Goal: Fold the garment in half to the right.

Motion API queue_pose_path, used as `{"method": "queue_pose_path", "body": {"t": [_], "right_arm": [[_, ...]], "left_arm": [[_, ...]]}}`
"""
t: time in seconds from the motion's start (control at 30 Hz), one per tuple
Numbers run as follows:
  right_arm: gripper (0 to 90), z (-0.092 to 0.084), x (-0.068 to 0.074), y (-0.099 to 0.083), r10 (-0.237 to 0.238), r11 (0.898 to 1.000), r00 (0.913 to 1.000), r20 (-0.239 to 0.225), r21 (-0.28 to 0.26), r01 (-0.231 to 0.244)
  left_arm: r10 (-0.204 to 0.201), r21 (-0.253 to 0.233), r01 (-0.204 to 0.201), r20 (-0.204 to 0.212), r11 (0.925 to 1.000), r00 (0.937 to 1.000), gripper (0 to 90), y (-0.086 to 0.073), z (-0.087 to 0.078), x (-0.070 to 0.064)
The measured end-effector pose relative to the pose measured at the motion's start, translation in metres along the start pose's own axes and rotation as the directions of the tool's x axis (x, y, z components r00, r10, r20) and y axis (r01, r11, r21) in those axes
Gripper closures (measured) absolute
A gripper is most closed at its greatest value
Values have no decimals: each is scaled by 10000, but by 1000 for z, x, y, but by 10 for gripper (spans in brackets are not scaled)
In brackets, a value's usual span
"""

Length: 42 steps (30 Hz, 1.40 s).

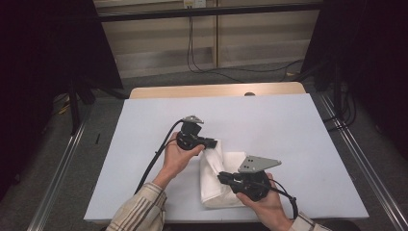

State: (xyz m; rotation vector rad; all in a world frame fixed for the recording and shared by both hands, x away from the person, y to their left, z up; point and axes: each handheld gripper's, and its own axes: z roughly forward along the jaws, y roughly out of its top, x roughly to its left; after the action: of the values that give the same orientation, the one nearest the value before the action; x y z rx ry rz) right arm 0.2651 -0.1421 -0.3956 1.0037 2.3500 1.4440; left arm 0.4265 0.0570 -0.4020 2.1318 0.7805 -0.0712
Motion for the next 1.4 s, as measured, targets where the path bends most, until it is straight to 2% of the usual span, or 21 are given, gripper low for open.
{"method": "queue_pose_path", "body": {"t": [0.5, 0.7, 0.8, 0.97, 1.23, 1.4], "right_arm": [[842, -2, -6, -9, 69, 9997, 10000, 11, 254, -69], [839, -3, -8, -12, 79, 9993, 10000, 22, 355, -80], [839, -3, -11, -15, 8, 9988, 10000, 18, 493, -9], [836, -5, -16, -19, 44, 9985, 9998, 171, 553, -53], [830, -9, -22, -26, 265, 9973, 9992, 308, 670, -285], [821, -12, -23, -29, 368, 9969, 9985, 404, 682, -395]], "left_arm": [[305, 224, -306, 41, 9993, 9995, 845, 1, 11, -4], [256, 273, -259, 117, 9993, 9996, 845, 1, 15, -4], [99, 387, -103, 106, 9992, 9999, 841, 0, 19, -4], [53, 441, -57, 91, 9990, 9999, 839, 0, 24, -4], [93, 592, -95, 36, 9982, 10000, 818, 3, 29, -6], [24, 491, -30, 117, 9988, 9999, 814, 4, 34, -8]]}}
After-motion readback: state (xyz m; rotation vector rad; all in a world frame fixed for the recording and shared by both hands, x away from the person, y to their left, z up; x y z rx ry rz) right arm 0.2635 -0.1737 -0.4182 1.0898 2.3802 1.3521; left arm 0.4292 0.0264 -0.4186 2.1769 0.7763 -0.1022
